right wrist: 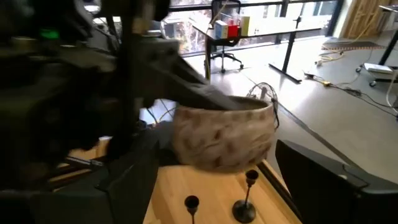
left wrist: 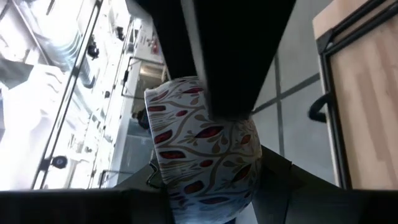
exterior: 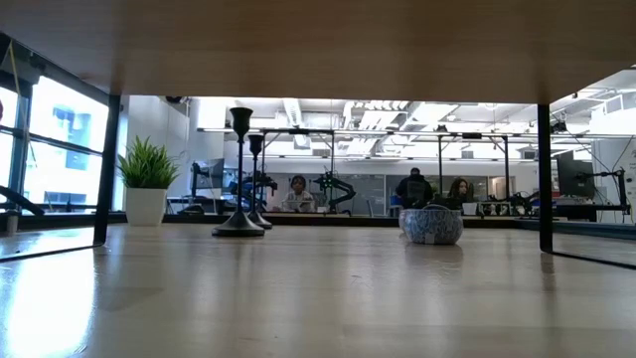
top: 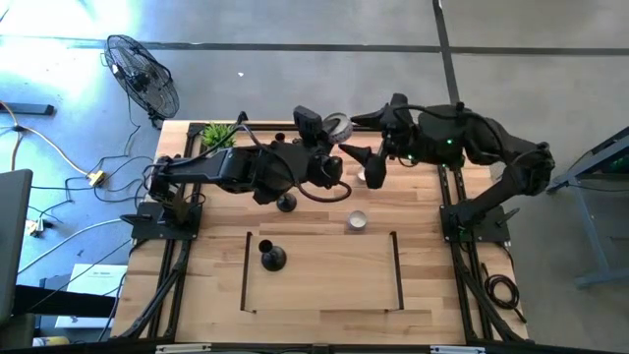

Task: Pick & Place candle stick holders
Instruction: Put the red scented candle on the shelf, then put the pink scented candle on the shelf

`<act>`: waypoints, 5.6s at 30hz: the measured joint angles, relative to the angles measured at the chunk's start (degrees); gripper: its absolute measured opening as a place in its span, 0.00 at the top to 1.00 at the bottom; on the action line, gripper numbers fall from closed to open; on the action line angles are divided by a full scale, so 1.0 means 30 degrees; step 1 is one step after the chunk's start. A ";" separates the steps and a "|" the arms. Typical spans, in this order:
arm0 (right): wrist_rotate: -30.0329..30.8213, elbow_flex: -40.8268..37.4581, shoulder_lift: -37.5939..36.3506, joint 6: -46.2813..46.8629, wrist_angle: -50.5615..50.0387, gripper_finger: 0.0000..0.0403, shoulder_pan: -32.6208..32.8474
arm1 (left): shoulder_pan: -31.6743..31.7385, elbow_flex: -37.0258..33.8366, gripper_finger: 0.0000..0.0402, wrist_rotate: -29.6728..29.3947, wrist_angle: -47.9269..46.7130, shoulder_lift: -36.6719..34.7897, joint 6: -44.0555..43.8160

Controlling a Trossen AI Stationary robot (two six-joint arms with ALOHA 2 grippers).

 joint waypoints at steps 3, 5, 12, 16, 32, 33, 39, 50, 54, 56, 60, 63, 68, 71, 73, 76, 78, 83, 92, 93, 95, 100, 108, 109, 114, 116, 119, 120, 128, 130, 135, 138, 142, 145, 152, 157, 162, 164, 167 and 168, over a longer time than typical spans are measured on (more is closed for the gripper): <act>-0.0653 0.0000 0.0026 -0.0246 0.0080 0.22 -0.0391 | -0.0007 0.0000 0.67 0.0543 0.0089 0.0000 -0.0004; -0.1156 0.0000 0.0026 -0.0282 0.0102 0.22 -0.0667 | 0.0000 0.0000 0.67 0.0763 0.0166 0.0000 0.0002; -0.2301 0.0000 0.0121 -0.1101 0.0128 0.22 -0.1452 | 0.0015 0.0000 0.67 0.0857 0.0160 0.0000 -0.0004; -0.2371 0.0000 0.0121 -0.1364 0.0191 0.22 -0.1534 | 0.0029 0.0000 0.67 0.0923 0.0197 0.0000 -0.0004; -0.3858 -0.0015 0.0121 -0.0361 0.1216 0.22 -0.1570 | 0.0009 0.0036 0.67 0.0964 0.0240 -0.0044 -0.0157; -0.3985 -0.0015 0.0121 -0.0241 0.1271 0.22 -0.1570 | 0.0000 0.0036 0.67 0.0963 0.0238 -0.0051 -0.0157; -0.5129 -0.0015 0.0247 0.0520 0.1447 0.24 -0.1897 | 0.0000 0.0036 0.67 0.0929 0.0175 -0.0051 -0.0186; -0.5839 0.0036 0.0733 0.0548 0.1184 0.31 -0.2189 | 0.0000 0.0007 0.67 0.0558 -0.0140 -0.0044 -0.0382; -0.5732 0.0036 0.0740 0.0541 0.1159 0.31 -0.2189 | 0.0007 0.0007 0.67 0.0558 -0.0143 -0.0036 -0.0375; -0.5752 0.0036 0.0747 0.0541 0.1141 0.31 -0.2182 | 0.0007 0.0007 0.67 0.0533 -0.0146 -0.0033 -0.0375; -0.5963 0.0036 0.0798 0.0548 0.1296 0.31 -0.2168 | 0.0006 0.0007 0.57 0.0399 0.0192 0.0026 -0.0278; -0.5677 -0.0036 0.0900 0.0525 0.1240 0.31 -0.2168 | -0.0015 -0.0044 0.47 0.0093 -0.0326 0.0055 -0.0223; -0.5724 0.0007 0.0820 0.0479 0.1253 0.31 -0.2160 | -0.0015 -0.0044 0.37 0.0282 0.0015 0.0058 -0.0164; -0.5650 0.0007 0.0808 0.0468 0.1270 0.31 -0.2168 | 0.0000 -0.0044 0.34 0.0254 0.0281 0.0058 -0.0149; -0.5607 0.0007 0.0754 0.0386 0.1269 0.31 -0.2168 | -0.0011 -0.0044 0.34 -0.0062 0.0752 0.0058 -0.0009; -0.5484 0.0007 0.0588 0.0323 0.1260 0.31 -0.2168 | -0.0032 -0.0044 0.33 -0.0838 0.1799 0.0066 0.0938; -0.5021 -0.0002 0.0381 0.0166 0.0938 0.32 -0.2162 | -0.0146 -0.0044 0.33 -0.1626 0.2430 0.0071 0.1570; -0.4601 -0.0007 -0.0328 0.0038 0.0314 0.33 -0.2124 | -0.0392 -0.0029 0.33 -0.1774 0.3577 -0.0095 0.2631; -0.4410 -0.0007 -0.0724 0.0035 -0.0044 0.40 -0.2146 | -0.0488 0.0029 0.33 -0.1672 0.4206 -0.0168 0.3566; -0.4572 -0.0007 -0.0724 -0.0014 -0.0048 0.43 -0.2153 | -0.0482 0.0029 0.33 -0.1655 0.4202 -0.0168 0.3566; -0.4845 -0.0023 -0.0724 -0.0094 -0.0027 0.49 -0.2153 | -0.0492 0.0029 0.33 -0.1294 0.4371 -0.0168 0.3512; -0.4927 -0.0036 -0.0673 -0.0929 0.0655 0.59 -0.2158 | -0.0510 0.0029 0.33 -0.1272 0.4322 -0.0168 0.3486; -0.5703 -0.0036 -0.0702 -0.0975 0.1063 0.61 -0.2160 | -0.0495 0.0029 0.33 -0.1351 0.4277 -0.0168 0.3340; -0.5739 -0.0036 -0.0702 -0.0975 0.1048 0.61 -0.2160 | -0.0495 0.0029 0.33 -0.1351 0.4277 -0.0168 0.3340; -0.5752 -0.0029 -0.0710 -0.0975 0.0739 0.61 -0.2156 | -0.0495 0.0027 0.33 -0.1409 0.4252 -0.0168 0.3340; -0.5752 -0.0029 -0.0710 -0.0975 0.0454 0.61 -0.2159 | -0.0495 0.0025 0.33 -0.1417 0.4245 -0.0168 0.3340; -0.5752 -0.0029 -0.0710 -0.0975 0.0053 0.61 -0.2153 | -0.0495 0.0022 0.33 -0.1432 0.4240 -0.0168 0.3337; -0.5759 -0.0029 -0.0710 -0.0975 -0.0042 0.61 -0.2153 | -0.0495 0.0022 0.33 -0.1471 0.4240 -0.0168 0.3337; -0.5759 -0.0022 -0.0870 -0.0975 -0.0594 0.62 -0.2153 | -0.0495 0.0022 0.33 -0.1468 0.4189 -0.0168 0.3333; -0.5755 -0.0011 -0.0901 -0.0975 -0.0747 0.62 -0.2153 | -0.0495 0.0007 0.33 -0.1468 0.4182 -0.0168 0.3333; -0.5759 0.0000 -0.1078 -0.0975 -0.1025 0.62 -0.2153 | -0.0495 0.0007 0.33 -0.1468 0.4167 -0.0168 0.3333; -0.5752 0.0000 -0.1223 -0.0975 -0.1183 0.62 -0.2153 | -0.0495 0.0007 0.33 -0.1460 0.3956 -0.0168 0.3333; -0.5638 0.0000 -0.1545 -0.0975 -0.1572 0.62 -0.2146 | -0.0495 0.0007 0.33 -0.1313 0.3500 -0.0160 0.3320; -0.5075 0.0000 -0.1744 -0.0969 -0.2009 0.62 -0.2146 | -0.0488 0.0007 0.33 -0.1265 0.2526 -0.0160 0.3326; -0.4819 0.0000 -0.2100 -0.0473 -0.2934 0.62 -0.2146 | -0.0495 0.0000 0.33 -0.1570 0.2382 -0.0146 0.3183; -0.4821 0.0007 -0.2138 -0.0255 -0.3558 0.62 -0.2146 | -0.0495 0.0000 0.33 -0.1606 0.2368 -0.0146 0.1882; -0.4819 0.0007 -0.2138 0.0463 -0.4128 0.62 -0.2146 | -0.0495 0.0000 0.33 -0.1730 0.2353 -0.0146 0.0644; -0.4813 0.0007 -0.2144 0.0523 -0.4346 0.62 -0.2146 | -0.0495 0.0000 0.33 -0.1752 0.2326 -0.0146 0.0670; -0.4646 0.0001 -0.2139 0.0887 -0.4629 0.62 -0.2146 | -0.0495 0.0000 0.33 -0.1752 0.2310 -0.0146 0.0723; -0.4564 0.0000 -0.2142 0.0952 -0.4679 0.62 -0.2146 | -0.0495 0.0000 0.33 -0.1749 0.2297 -0.0146 0.0793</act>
